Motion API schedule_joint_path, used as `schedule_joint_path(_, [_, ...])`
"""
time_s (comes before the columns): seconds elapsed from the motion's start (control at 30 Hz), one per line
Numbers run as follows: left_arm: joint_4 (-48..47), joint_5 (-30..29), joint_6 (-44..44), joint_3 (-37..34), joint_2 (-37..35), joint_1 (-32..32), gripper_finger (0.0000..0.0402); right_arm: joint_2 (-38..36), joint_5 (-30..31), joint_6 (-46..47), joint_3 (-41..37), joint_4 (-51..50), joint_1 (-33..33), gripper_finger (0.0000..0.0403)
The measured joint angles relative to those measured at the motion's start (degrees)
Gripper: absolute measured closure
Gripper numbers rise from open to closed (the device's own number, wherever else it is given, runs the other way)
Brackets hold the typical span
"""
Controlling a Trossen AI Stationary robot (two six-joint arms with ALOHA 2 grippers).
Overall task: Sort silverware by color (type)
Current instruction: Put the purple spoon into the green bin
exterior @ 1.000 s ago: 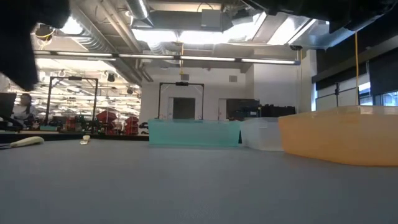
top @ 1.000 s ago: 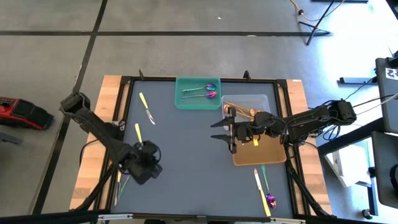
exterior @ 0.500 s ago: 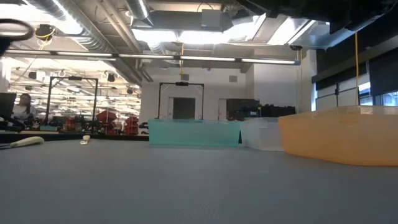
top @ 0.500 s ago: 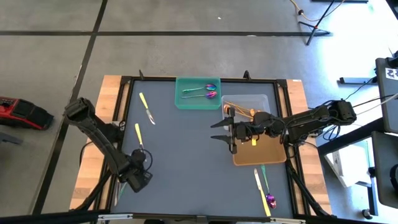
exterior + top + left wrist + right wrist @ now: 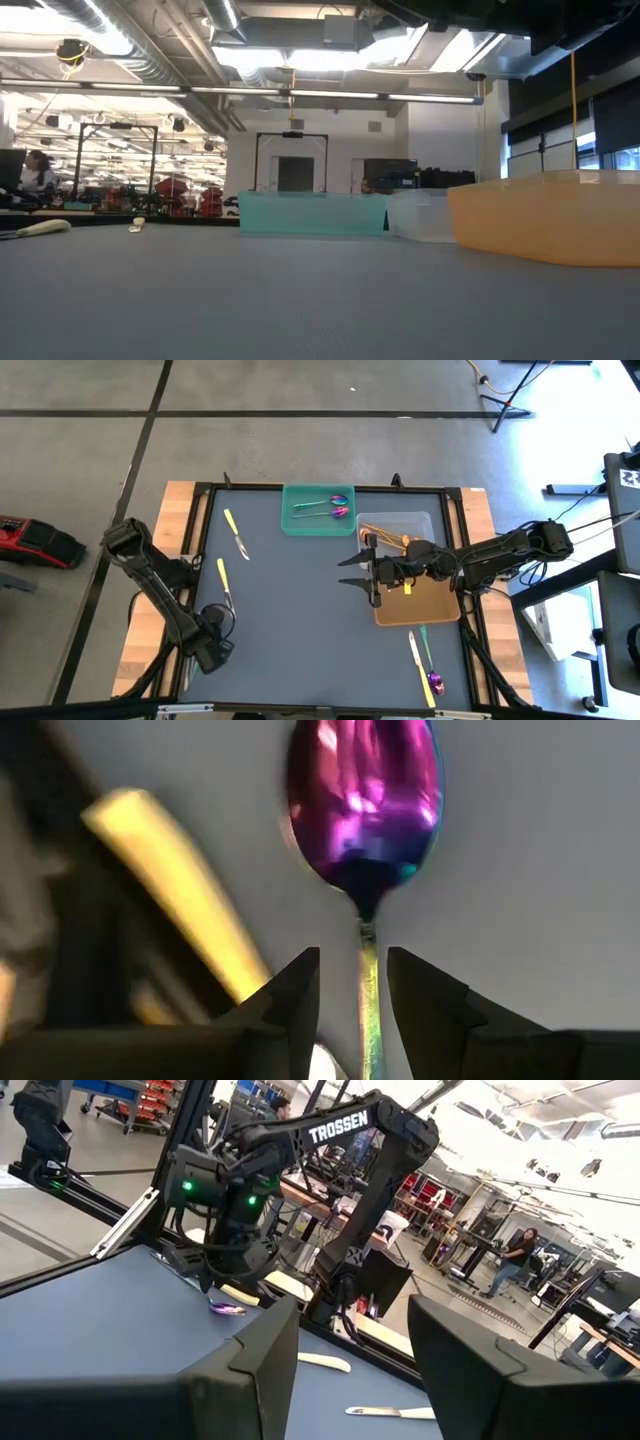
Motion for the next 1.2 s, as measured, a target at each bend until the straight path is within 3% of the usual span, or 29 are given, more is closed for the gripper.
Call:
schedule_joint_path(0.13, [8.30,0.26,0.89,-4.19,-0.31,0.14,0.0287,0.00,0.02,0.00,0.00,0.00,0.02,0.0221])
schedule_joint_path(0.3, [9.00,1.01,1.32,-5.77,-0.46,0.15,0.0295,0.00,0.02,-0.01,0.00,0.02,0.00,0.0221])
schedule_joint_path(0.63, [9.31,-2.72,10.43,-3.69,-0.06,2.08,0.0388,0.00,0.03,-0.02,0.00,0.04,0.01,0.0221])
schedule_joint_path(0.77, [9.18,-4.20,11.32,-2.51,-0.05,2.39,0.0389,0.00,0.04,-0.02,0.00,0.04,0.00,0.0221])
schedule_joint_path(0.97, [7.79,-11.57,15.63,1.55,-1.08,2.59,0.0385,0.00,0.04,-0.04,0.00,0.17,0.00,0.0221])
schedule_joint_path(1.2, [7.82,-26.92,26.94,5.27,-3.31,5.61,0.0385,0.00,-0.04,0.15,0.00,0.26,0.02,0.0221])
